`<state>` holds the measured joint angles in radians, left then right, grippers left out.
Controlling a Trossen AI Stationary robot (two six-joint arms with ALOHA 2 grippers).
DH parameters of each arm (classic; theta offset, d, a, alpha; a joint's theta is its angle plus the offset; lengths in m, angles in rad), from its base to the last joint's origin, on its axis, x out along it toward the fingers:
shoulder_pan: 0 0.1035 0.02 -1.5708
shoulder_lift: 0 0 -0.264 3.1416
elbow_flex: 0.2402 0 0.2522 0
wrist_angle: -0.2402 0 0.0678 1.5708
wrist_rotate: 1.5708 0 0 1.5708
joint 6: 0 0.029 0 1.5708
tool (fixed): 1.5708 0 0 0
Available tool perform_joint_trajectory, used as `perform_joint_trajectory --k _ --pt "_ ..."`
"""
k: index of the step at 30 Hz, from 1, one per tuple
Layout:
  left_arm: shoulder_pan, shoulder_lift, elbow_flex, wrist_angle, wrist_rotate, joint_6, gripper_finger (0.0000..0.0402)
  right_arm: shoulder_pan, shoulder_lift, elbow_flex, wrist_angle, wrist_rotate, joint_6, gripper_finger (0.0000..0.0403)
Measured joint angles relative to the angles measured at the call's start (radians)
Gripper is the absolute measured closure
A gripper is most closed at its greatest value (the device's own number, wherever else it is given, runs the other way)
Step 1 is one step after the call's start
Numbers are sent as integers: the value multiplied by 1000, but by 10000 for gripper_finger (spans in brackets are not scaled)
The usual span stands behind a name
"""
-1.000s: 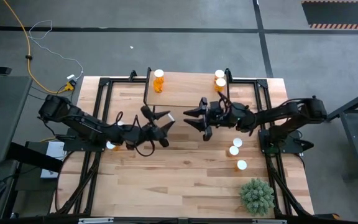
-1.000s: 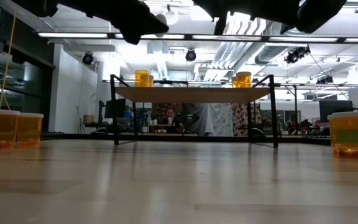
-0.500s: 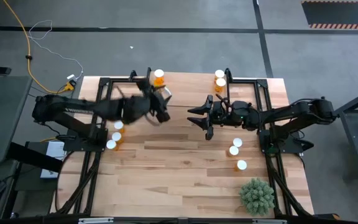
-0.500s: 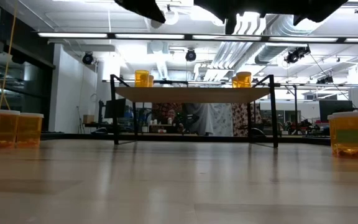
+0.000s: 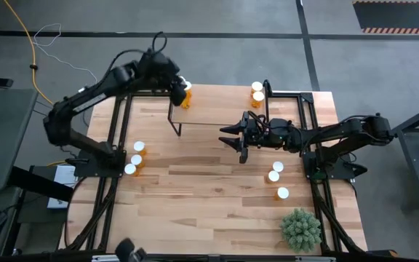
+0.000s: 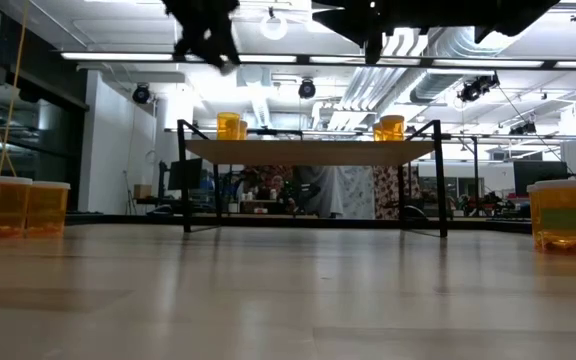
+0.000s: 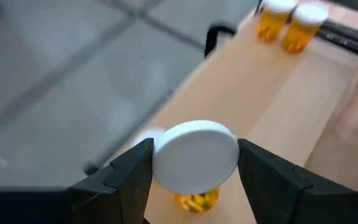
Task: Pick and place medicine bottles onto shelf by color
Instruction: Put the yellow pill bottle on the shelf
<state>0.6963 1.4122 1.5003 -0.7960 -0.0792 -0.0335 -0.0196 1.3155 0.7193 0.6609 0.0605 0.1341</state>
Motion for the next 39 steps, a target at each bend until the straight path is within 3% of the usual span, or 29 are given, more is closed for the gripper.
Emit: perform_joint_trajectory --k 4,12,29,39 --pt "64 120 111 -127 120 -85 194 0 0 0 -2 0 24 251" --pt "82 329 319 -421 162 -148 194 0 0 0 -7 0 23 251" --pt "83 376 337 -484 224 -173 194 0 0 0 -10 0 46 251" --pt "97 389 336 -484 199 -168 194 0 0 0 -7 0 45 251"
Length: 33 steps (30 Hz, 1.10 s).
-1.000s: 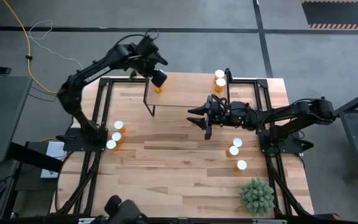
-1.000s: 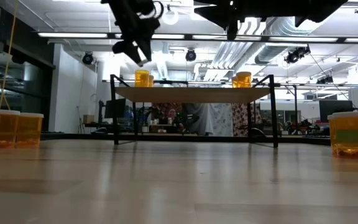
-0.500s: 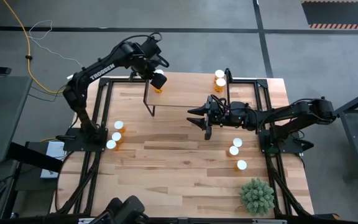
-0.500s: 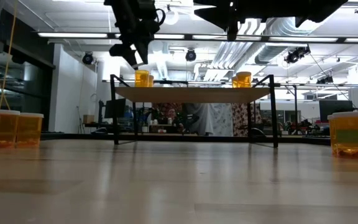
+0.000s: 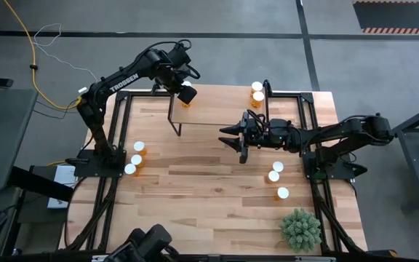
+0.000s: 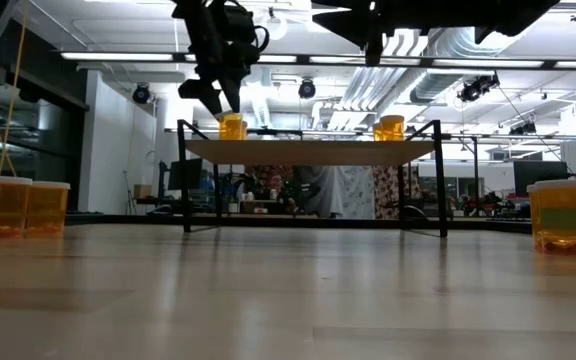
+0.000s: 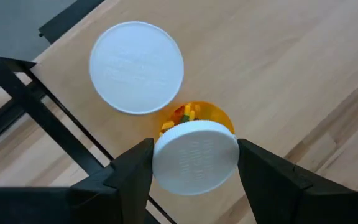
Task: Pick and place medicine bottles onto shelf by color
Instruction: Put the yellow pill bottle on the shelf
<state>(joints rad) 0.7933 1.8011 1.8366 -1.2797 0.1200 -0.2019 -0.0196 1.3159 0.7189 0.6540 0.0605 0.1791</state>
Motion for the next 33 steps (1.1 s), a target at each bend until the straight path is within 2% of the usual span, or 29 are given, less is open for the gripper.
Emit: perform_joint_trajectory --k 33 --pt "7 0 21 64 38 22 194 0 0 0 0 0 3 251"
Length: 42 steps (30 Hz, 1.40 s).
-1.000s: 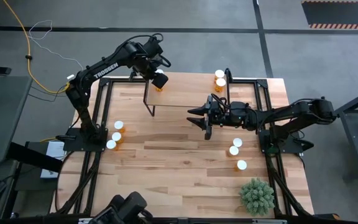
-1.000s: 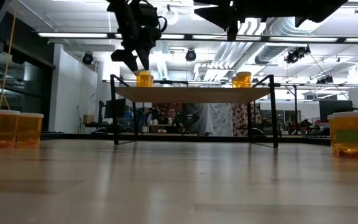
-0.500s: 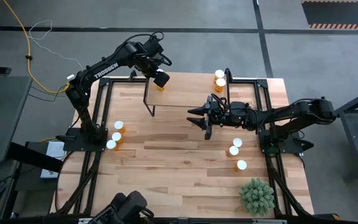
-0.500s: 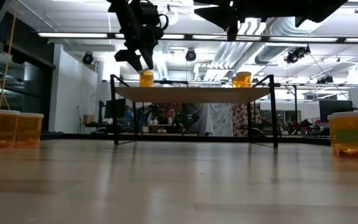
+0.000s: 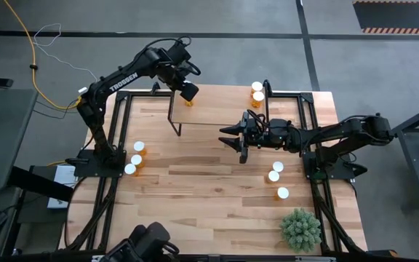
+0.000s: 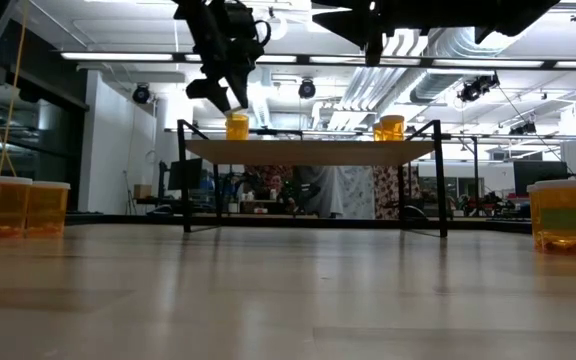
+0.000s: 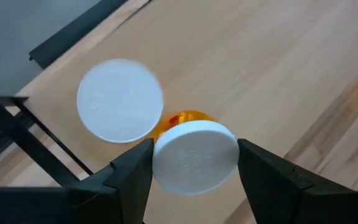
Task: Pick and place medicine bottles onto shelf by color
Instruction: Put the yellow pill bottle on the shelf
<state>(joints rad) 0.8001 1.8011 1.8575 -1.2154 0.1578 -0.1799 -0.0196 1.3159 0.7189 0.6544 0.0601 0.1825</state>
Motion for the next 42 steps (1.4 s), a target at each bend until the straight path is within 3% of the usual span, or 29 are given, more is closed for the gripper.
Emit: perform_joint_trajectory --k 7,15,21,26,30,36,42 --pt "0 0 117 -9 75 1 194 0 0 0 0 0 0 251" --pt "-29 -31 166 -39 39 77 194 0 0 0 -6 0 -17 251" --pt "-75 -101 74 67 40 129 194 0 0 0 -11 0 -34 251" --pt "-93 -208 -107 271 35 115 194 0 0 0 -15 0 -34 251" --pt "-86 -237 -211 294 -80 77 194 0 0 0 -16 0 -32 251" --pt "-58 -190 -217 364 -49 36 194 0 0 0 -15 0 -23 251" --pt "-64 -82 -127 303 -40 41 194 0 0 0 -16 0 -4 251"
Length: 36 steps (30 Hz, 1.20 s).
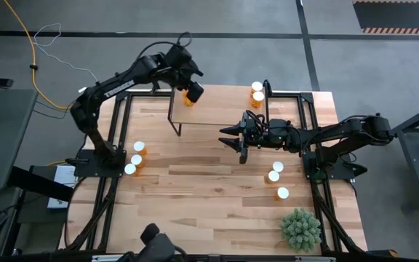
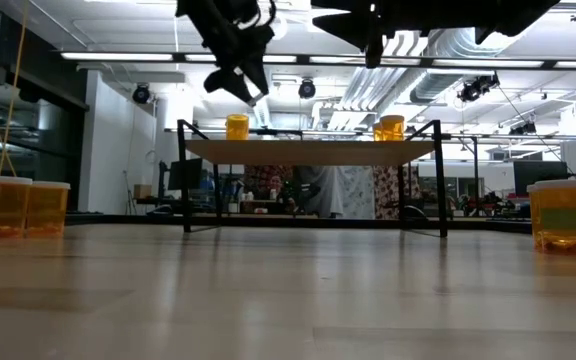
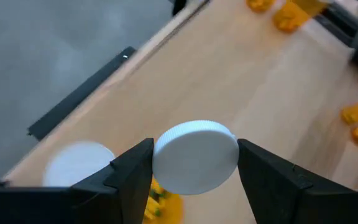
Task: Pick and place medicine bottles onto shelf by color
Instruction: Put the yellow pill bottle on the shelf
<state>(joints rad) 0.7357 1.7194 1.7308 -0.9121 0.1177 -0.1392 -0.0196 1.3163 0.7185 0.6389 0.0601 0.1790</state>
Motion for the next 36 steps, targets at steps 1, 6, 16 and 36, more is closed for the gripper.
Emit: perform_joint_trajectory --k 1,6,16,36 --pt "0 9 6 -1 -6 2 194 0 0 0 0 0 0 251" --pt "-5 18 12 4 -120 20 194 0 0 0 -7 0 0 251" --pt "-19 27 12 77 -172 46 195 0 0 0 -7 0 1 251" --pt "-39 74 -32 6 -231 65 195 0 0 0 -6 -7 -1 251"
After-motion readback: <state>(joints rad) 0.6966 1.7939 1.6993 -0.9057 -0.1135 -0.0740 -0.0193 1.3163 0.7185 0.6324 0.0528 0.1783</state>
